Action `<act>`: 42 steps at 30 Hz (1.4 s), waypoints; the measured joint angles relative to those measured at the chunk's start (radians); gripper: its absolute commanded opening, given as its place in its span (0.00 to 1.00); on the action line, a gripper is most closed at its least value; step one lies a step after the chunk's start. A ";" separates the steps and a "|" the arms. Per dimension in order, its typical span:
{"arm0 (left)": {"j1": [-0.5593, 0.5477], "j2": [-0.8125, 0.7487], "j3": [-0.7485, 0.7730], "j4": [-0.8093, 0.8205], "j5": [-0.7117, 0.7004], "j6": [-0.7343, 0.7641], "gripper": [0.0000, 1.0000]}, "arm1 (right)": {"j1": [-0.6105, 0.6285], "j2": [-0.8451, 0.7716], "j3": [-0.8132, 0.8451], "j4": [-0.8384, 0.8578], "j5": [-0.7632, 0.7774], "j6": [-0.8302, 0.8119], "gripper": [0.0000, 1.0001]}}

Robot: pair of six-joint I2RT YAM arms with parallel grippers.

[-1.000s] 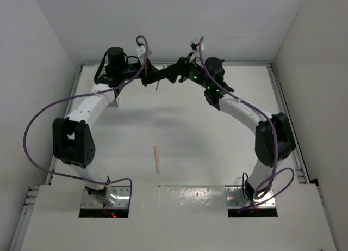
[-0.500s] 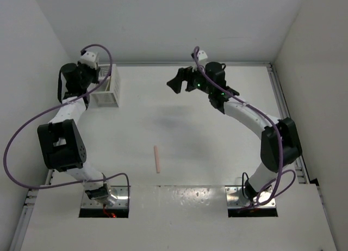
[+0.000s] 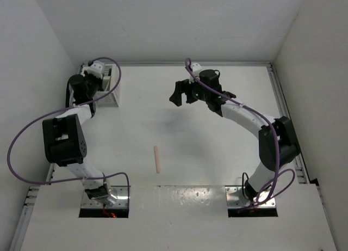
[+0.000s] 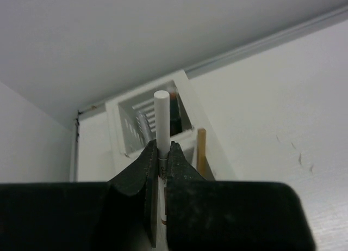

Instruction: Organize the makeup

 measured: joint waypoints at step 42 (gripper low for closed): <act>-0.156 -0.327 0.228 -0.728 -0.365 -0.108 0.85 | 0.543 0.284 0.229 -0.575 0.232 0.010 0.75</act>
